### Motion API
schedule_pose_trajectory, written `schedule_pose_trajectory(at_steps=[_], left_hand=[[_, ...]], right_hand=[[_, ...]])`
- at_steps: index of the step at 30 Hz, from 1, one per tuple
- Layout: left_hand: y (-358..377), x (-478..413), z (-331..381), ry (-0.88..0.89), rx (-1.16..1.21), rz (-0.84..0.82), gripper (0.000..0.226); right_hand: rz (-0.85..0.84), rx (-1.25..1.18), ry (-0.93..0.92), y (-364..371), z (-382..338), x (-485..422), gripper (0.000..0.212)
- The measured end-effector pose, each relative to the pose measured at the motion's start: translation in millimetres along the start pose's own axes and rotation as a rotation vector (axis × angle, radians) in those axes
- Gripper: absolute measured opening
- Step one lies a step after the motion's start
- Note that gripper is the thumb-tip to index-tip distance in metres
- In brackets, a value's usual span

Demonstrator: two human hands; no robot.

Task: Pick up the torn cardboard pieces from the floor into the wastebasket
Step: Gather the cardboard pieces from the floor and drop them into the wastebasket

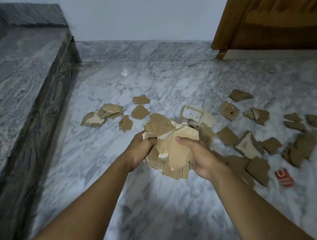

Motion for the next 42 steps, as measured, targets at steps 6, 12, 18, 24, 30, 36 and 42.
schedule_pose_trajectory(at_steps=[6,12,18,24,30,36,42], left_hand=[[90,23,68,0.085,-0.178,-0.177,0.034],[215,84,113,0.284,-0.392,-0.609,0.049],[334,186,134,0.355,-0.501,-0.876,0.032],[439,256,114,0.319,-0.498,-0.917,0.009],[573,368,75,0.269,-0.498,-1.027,0.031],[705,500,18,0.254,-0.536,-1.191,0.033],[830,624,-77,0.247,-0.573,-1.388,0.040]], right_hand=[[0.259,-0.254,-0.143,-57,-44,93,0.013],[0.532,-0.298,-0.258,-131,-49,234,0.028],[0.759,-0.352,-0.391,-196,-30,373,0.026],[0.907,-0.382,-0.390,-268,2,463,0.038],[1.028,-0.384,-0.394,-366,60,609,0.042],[1.228,-0.444,-0.381,-446,143,761,0.032],[1.593,-0.475,-0.361,-508,251,897,0.034]])
Point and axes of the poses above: each hand's wrist, its own x-axis away from the middle knuckle, its own y-axis out of the palm, z = x × y, the point moved 5 cm from there along -x, towards the middle knuckle, and after that the axes turned 8 degrees about x, right-handed, at the moved point
